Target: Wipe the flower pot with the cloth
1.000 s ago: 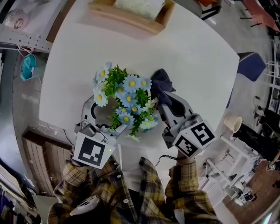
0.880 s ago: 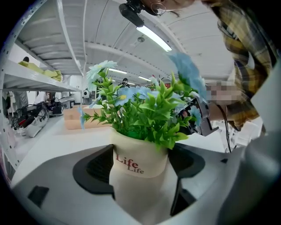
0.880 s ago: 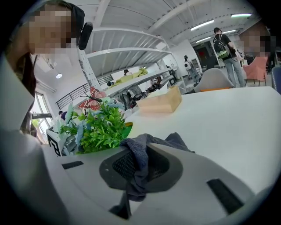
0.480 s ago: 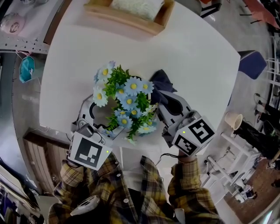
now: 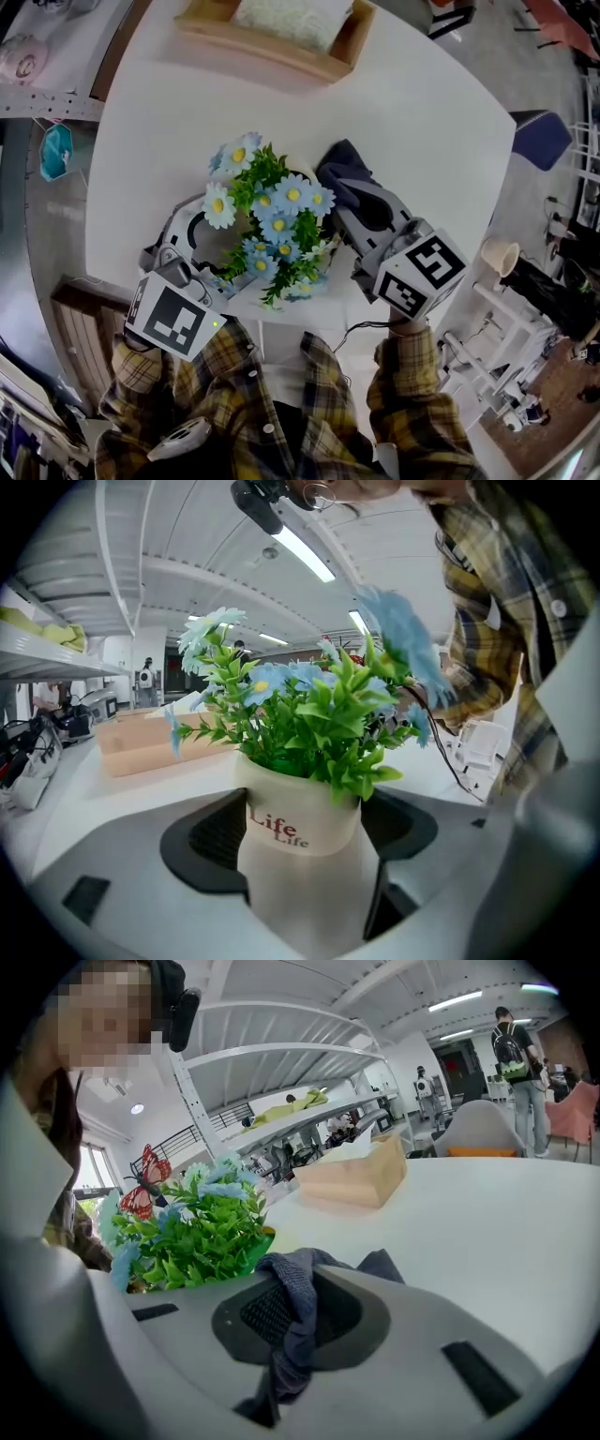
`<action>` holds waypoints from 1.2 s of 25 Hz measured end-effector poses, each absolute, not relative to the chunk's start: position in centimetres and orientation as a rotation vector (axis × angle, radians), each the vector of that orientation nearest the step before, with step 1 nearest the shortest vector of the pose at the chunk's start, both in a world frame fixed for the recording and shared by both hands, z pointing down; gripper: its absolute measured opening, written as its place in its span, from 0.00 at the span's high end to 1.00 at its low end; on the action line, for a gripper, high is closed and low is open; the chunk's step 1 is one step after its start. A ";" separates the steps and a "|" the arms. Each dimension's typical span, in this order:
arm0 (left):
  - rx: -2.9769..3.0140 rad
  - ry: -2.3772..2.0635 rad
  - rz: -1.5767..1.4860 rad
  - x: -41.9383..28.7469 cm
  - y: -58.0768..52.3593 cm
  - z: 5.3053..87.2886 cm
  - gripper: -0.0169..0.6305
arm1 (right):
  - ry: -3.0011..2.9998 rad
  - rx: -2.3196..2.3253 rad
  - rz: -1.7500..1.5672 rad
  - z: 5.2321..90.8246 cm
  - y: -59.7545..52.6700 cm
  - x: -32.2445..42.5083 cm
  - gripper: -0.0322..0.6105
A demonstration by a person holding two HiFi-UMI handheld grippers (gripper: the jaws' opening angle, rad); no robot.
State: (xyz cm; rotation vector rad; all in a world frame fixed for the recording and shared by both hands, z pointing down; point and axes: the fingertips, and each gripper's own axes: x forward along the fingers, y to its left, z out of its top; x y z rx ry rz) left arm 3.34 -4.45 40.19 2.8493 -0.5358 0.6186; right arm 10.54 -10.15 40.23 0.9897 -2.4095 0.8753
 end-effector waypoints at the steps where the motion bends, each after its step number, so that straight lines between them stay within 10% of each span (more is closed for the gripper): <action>1: 2.857 -0.509 0.628 3.3 -4.5 40.2 0.39 | -2.410 0.985 0.873 40.2 -10.4 10.5 0.93; 30: 2.999 -0.016 0.736 2.1 -4.9 40.7 0.42 | -2.467 0.357 0.626 40.5 -15.6 4.9 0.93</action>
